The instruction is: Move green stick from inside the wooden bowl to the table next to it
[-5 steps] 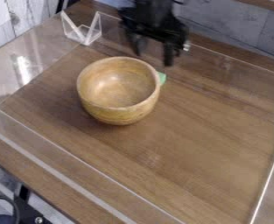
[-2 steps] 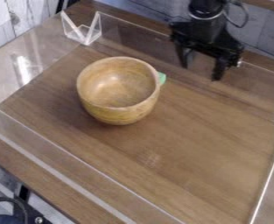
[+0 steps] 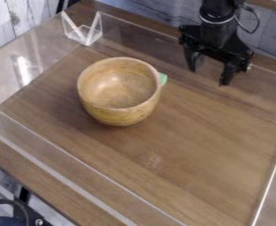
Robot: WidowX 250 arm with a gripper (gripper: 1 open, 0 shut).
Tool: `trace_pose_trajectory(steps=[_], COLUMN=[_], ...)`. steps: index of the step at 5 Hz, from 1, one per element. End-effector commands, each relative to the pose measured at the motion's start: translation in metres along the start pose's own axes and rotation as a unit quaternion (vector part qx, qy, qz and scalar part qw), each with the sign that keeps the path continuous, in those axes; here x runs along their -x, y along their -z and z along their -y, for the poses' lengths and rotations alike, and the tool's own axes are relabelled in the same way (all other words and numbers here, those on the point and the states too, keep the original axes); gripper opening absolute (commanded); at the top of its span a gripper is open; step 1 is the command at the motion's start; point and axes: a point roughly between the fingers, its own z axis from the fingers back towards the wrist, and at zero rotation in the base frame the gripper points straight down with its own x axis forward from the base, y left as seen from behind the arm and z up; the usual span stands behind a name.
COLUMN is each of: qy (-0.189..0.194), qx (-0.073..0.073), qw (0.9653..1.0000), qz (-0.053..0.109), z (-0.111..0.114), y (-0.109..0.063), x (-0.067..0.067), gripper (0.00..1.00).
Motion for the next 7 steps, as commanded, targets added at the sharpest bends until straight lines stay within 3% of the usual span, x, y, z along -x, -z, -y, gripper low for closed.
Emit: trace_pose_trajectory(steps=[1,7], qy=[-0.004,0.001], qx=[0.001,-0.005], qw=[0.9998,0.9991], qz=[0.020,-0.043], z=[-0.003,-0.017], y=[-0.013,0.004], x=[-0.012,0.006], gripper=[1.00,1.00])
